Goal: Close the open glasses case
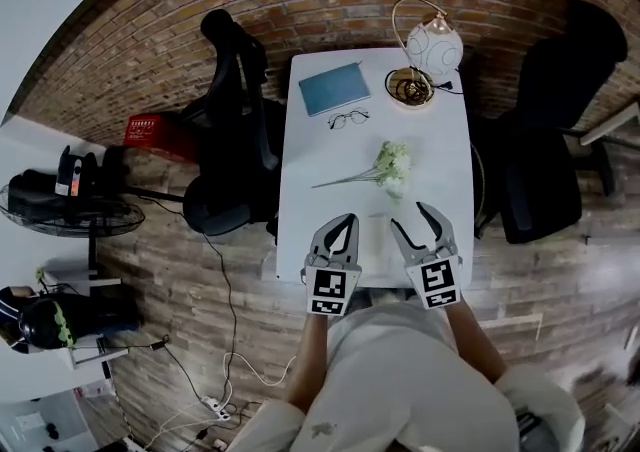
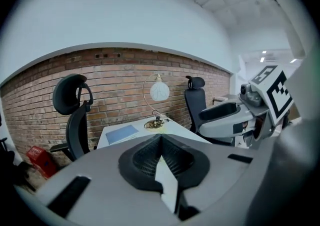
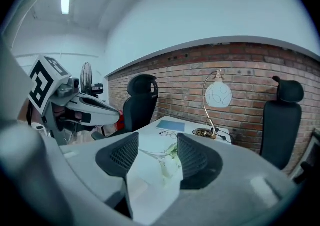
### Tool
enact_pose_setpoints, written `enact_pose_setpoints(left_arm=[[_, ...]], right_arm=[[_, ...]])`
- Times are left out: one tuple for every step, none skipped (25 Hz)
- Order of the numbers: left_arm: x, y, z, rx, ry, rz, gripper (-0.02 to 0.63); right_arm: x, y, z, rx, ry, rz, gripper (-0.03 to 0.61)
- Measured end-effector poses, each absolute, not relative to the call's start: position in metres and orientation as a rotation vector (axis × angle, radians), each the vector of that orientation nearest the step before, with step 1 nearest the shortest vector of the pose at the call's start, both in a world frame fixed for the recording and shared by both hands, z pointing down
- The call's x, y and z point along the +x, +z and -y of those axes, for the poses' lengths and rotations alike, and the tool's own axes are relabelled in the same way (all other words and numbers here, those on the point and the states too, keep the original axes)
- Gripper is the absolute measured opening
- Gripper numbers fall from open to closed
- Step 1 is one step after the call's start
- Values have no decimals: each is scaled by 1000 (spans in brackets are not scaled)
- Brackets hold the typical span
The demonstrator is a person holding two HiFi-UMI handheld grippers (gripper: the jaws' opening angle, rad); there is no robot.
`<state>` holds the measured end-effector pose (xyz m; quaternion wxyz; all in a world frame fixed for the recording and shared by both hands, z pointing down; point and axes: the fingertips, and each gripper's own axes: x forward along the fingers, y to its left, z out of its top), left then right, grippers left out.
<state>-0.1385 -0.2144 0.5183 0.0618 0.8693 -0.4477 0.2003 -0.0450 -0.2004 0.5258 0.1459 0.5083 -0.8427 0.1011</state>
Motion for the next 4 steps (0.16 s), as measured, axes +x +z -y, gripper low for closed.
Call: enact_pose_setpoints(left_arm=[[-143, 513, 218, 2651, 591, 1340, 3], [-147, 508, 221, 2672, 577, 1324, 3], [-152, 504, 223, 2693, 563, 1306, 3], [-156, 500, 225, 2713, 548, 1288, 3]], right_arm=[[-50, 521, 204, 1491, 282, 2421, 244], [-56, 516, 208, 1515, 273, 2416, 244], [-63, 511, 211, 1538, 264, 2412, 244], [-70, 506, 214, 1560, 255, 2409, 244]])
